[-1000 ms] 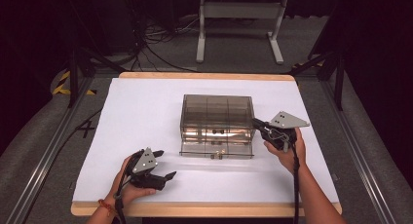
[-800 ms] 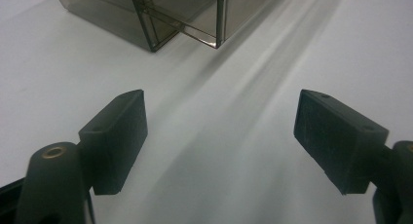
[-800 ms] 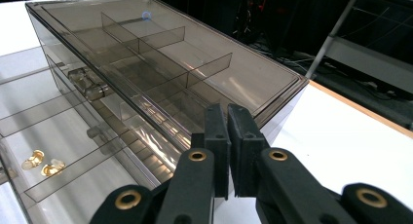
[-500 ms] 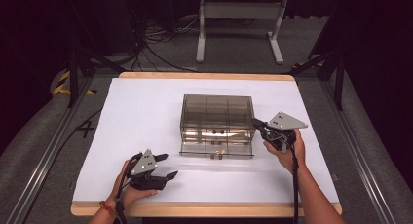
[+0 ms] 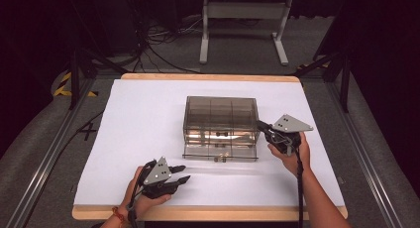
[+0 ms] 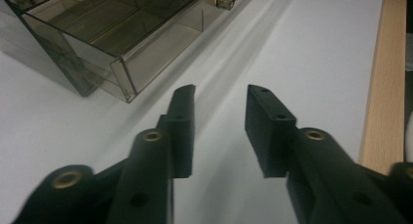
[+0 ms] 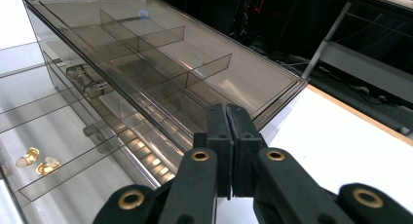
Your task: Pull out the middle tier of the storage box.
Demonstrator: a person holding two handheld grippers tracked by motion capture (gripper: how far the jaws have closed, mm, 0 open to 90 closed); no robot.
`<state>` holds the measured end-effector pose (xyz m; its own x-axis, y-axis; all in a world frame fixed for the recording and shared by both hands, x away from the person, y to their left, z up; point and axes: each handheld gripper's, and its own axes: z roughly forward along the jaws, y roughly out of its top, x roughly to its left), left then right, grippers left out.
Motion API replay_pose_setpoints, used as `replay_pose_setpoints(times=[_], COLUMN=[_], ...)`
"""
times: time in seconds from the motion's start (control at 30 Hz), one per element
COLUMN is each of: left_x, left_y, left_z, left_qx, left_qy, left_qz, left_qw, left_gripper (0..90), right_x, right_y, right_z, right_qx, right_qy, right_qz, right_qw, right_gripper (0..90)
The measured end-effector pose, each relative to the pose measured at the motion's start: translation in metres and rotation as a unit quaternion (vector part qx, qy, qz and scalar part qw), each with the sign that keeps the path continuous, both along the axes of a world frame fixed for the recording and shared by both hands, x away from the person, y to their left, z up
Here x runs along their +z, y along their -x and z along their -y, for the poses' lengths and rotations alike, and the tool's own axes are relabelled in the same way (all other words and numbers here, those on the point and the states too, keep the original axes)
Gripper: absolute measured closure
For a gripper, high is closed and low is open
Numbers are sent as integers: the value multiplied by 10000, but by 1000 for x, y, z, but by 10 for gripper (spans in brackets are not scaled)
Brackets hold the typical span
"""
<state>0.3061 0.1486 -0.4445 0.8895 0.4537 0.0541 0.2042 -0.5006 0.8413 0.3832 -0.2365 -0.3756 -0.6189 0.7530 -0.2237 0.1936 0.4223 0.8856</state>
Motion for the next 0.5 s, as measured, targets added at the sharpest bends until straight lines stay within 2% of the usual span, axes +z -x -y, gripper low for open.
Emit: replay_pose_setpoints(times=[0.13, 0.17, 0.3, 0.43, 0.5], left_x=[1, 1, 2, 2, 4], left_y=[2, 2, 2, 1, 2], left_z=[5, 8, 14, 28, 35], left_qx=[30, 23, 39, 52, 17], left_qy=[1, -62, -81, -108, -159], left_qz=[36, 78, 90, 84, 154], left_qw=[10000, 9999, 9999, 9999, 9998], left_gripper=[861, 896, 899, 899, 900], right_x=[0, 1, 1, 1, 1], right_y=[-1, -1, -1, -2, -4], right_z=[1, 1, 1, 2, 4], right_qx=[31, 58, 51, 76, 92], right_qy=[-6, -3, -14, -96, -162], right_qz=[-17, -46, -46, -111, -155], right_qw=[10000, 10000, 10000, 9999, 9997], right_gripper=[896, 896, 896, 896, 897])
